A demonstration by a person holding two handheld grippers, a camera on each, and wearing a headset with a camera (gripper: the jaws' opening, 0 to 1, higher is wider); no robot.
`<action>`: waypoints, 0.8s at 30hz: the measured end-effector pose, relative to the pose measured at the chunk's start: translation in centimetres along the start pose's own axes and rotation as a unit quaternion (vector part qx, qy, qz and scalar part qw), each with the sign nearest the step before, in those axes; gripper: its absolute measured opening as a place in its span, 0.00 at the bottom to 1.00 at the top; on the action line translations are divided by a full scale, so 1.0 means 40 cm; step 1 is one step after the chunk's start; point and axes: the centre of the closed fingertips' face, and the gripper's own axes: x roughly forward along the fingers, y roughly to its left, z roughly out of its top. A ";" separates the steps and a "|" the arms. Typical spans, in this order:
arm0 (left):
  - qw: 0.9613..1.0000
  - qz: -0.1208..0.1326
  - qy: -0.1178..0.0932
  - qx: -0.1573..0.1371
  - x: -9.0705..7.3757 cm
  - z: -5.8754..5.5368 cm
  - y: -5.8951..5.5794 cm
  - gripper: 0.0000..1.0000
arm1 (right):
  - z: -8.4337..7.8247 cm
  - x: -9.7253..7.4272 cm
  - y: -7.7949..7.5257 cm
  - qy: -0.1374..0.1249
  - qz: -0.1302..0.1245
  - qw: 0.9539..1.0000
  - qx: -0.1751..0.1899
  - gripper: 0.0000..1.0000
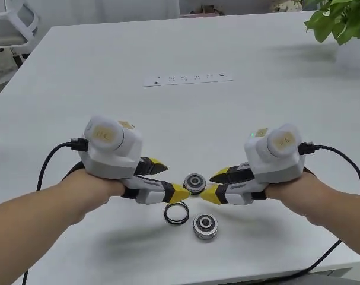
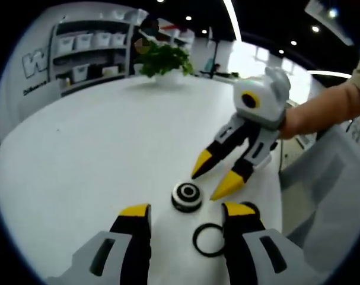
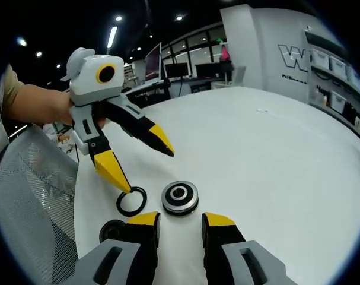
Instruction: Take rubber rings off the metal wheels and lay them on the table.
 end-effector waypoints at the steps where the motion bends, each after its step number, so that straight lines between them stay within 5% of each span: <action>1: 1.000 -0.001 -0.001 -0.001 0.006 0.002 -0.002 0.48 | 0.000 0.000 0.000 0.000 0.000 1.000 -0.001 0.26; 24: 0.999 -0.014 0.014 0.034 0.071 0.014 -0.025 0.25 | -0.003 -0.002 0.003 -0.005 0.002 1.000 0.010 0.27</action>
